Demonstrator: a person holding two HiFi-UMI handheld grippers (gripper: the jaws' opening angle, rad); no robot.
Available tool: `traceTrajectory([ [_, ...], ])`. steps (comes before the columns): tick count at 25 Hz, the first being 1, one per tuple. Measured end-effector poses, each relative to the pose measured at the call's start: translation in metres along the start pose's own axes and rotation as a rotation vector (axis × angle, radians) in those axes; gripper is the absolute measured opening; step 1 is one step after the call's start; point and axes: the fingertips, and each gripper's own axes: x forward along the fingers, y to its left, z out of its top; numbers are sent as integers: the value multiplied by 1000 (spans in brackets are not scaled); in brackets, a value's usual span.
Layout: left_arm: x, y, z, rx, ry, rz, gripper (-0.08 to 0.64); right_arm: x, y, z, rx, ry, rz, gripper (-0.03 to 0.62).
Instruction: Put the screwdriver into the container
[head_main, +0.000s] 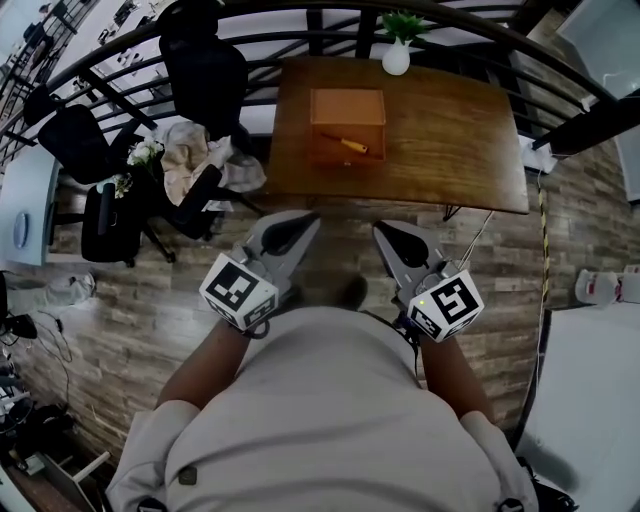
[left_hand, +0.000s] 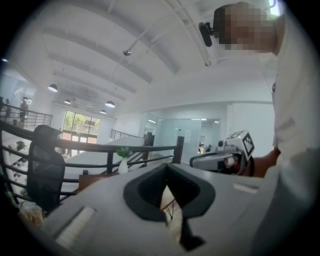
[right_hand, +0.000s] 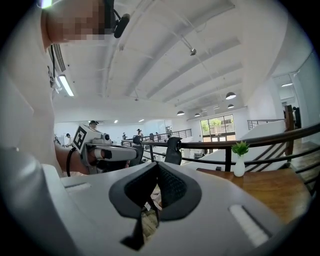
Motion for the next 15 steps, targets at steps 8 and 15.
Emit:
traceTrajectory([
  [8, -53, 12, 4, 22, -1, -78, 3, 23, 52, 6, 4, -13, -68, 8],
  [15, -98, 18, 7, 40, 2, -151, 3, 33, 98, 9, 9, -32, -145, 8],
])
